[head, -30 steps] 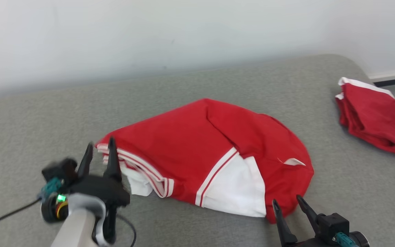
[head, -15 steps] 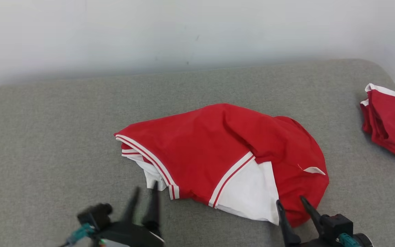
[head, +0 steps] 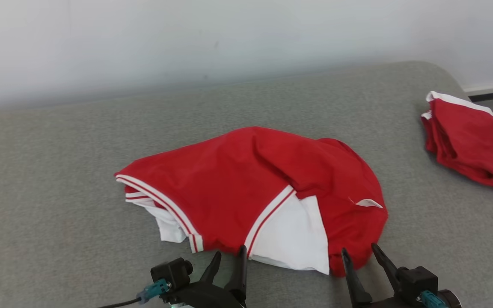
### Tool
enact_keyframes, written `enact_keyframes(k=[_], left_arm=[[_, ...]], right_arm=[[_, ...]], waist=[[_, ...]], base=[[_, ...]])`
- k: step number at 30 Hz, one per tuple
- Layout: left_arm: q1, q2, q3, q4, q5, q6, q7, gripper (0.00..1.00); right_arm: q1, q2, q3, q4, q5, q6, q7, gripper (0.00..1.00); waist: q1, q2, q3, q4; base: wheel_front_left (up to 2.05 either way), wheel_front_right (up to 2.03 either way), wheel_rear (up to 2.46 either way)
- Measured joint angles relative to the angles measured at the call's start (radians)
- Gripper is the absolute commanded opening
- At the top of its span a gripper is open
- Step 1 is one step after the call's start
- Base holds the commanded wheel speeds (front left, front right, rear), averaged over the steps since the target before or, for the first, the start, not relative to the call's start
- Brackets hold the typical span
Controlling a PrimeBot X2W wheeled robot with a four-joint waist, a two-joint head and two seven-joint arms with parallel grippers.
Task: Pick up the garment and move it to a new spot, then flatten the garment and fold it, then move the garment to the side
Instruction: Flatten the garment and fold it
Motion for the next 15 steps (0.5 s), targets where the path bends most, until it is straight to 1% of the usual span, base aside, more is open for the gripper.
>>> enact_keyframes(k=[2, 6, 7, 8, 9, 12, 15], left_arm=[[-0.012, 0.000, -0.004, 0.019, -0.011, 0.020, -0.004, 1.00], [-0.031, 0.000, -0.005, 0.052, -0.030, 0.033, -0.013, 1.00], [-0.034, 0.000, -0.005, 0.059, -0.040, 0.032, -0.013, 0.46], [-0.035, -0.001, -0.005, 0.066, -0.047, 0.030, -0.013, 0.16], [-0.035, -0.001, -0.003, 0.071, -0.049, 0.026, -0.017, 0.00], [-0.039, 0.000, 0.016, 0.073, -0.054, 0.009, -0.035, 0.00], [-0.035, 0.013, 0.055, 0.050, -0.066, -0.010, -0.053, 0.00]], right_arm=[[-0.003, 0.001, -0.002, 0.005, 0.000, 0.000, -0.003, 1.00], [-0.008, 0.001, -0.013, 0.011, 0.000, 0.000, -0.012, 1.00], [-0.008, 0.001, -0.014, 0.012, 0.000, 0.000, -0.015, 1.00], [-0.008, 0.002, -0.015, 0.013, 0.000, 0.000, -0.016, 1.00], [-0.008, 0.002, -0.016, 0.014, 0.000, 0.000, -0.018, 1.00], [-0.008, 0.002, -0.022, 0.020, 0.000, 0.000, -0.019, 1.00], [-0.007, 0.003, -0.027, 0.023, 0.000, 0.000, -0.025, 1.00]], waist=[[0.0000, 0.0000, 0.003, -0.019], [0.0000, 0.0000, 0.010, -0.056], [0.0000, 0.0000, 0.012, -0.064], [0.0000, 0.0000, 0.014, -0.072], [0.0000, 0.0000, 0.016, -0.077], [0.0001, 0.0001, 0.021, -0.084], [0.0001, 0.0000, 0.020, -0.076]], base=[[0.00, 0.00, 0.00], [0.00, 0.00, 0.00], [0.00, 0.00, 0.00], [0.00, 0.00, 0.00], [0.00, 0.00, 0.00], [0.00, 0.00, 0.00], [0.00, 0.00, 0.00]])
